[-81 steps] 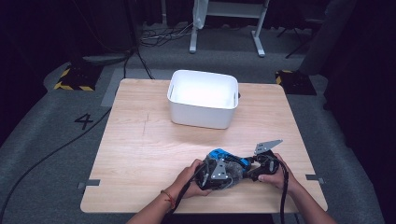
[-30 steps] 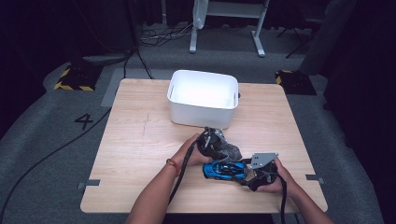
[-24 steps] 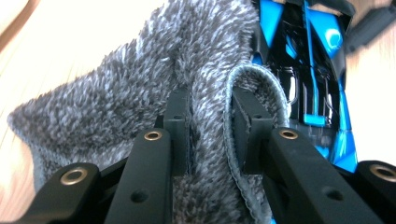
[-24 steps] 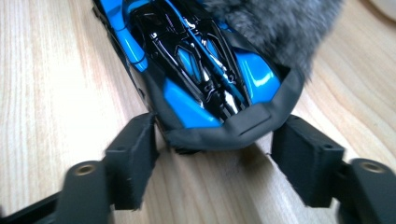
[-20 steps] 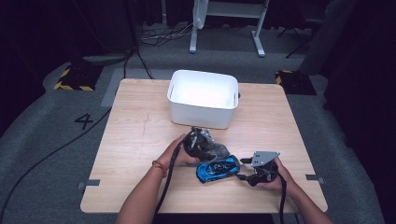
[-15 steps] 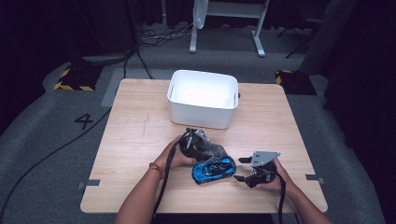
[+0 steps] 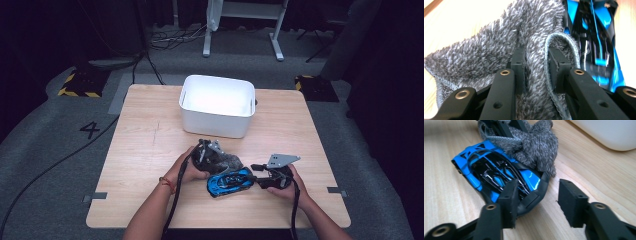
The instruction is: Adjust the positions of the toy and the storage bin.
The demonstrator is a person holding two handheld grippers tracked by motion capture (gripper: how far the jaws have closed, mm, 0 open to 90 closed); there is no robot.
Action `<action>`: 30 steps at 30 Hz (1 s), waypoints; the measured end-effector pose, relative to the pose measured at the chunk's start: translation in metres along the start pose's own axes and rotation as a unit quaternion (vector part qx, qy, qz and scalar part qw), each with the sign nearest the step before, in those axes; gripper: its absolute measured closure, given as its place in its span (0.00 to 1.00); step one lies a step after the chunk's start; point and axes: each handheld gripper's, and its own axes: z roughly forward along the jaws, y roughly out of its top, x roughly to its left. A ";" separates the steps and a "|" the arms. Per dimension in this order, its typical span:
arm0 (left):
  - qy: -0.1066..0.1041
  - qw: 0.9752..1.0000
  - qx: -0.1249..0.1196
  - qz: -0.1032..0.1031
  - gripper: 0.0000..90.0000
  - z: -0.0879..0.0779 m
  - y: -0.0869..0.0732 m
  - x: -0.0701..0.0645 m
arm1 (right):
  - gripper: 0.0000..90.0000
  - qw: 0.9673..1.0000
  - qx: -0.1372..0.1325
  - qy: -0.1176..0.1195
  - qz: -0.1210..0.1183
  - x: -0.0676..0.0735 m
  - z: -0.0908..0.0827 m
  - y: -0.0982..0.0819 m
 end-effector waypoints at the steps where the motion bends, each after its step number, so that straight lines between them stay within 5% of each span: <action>1: 0.004 1.000 0.003 0.001 0.78 -0.004 -0.003 -0.001 | 0.63 1.000 -0.001 0.006 0.001 0.000 0.000 0.000; 14: 0.001 1.000 0.003 -0.017 0.78 -0.052 -0.072 -0.016 | 0.70 1.000 0.001 0.014 -0.008 -0.001 0.001 0.001; 18: -0.001 0.999 -0.021 -0.035 0.78 -0.058 -0.084 -0.016 | 0.70 1.000 0.001 0.015 -0.007 -0.001 0.001 0.001; 22: -0.004 0.996 -0.067 -0.050 0.76 -0.049 -0.067 -0.013 | 0.70 1.000 0.002 0.011 -0.011 0.001 0.000 0.001; 28: 0.021 0.995 -0.088 -0.037 0.74 -0.024 -0.027 -0.017 | 0.70 1.000 -0.001 0.014 -0.010 0.000 0.000 0.000; 30: 0.029 0.996 -0.077 -0.027 0.75 -0.016 -0.021 -0.019 | 0.70 1.000 0.001 0.012 -0.011 0.000 0.000 0.000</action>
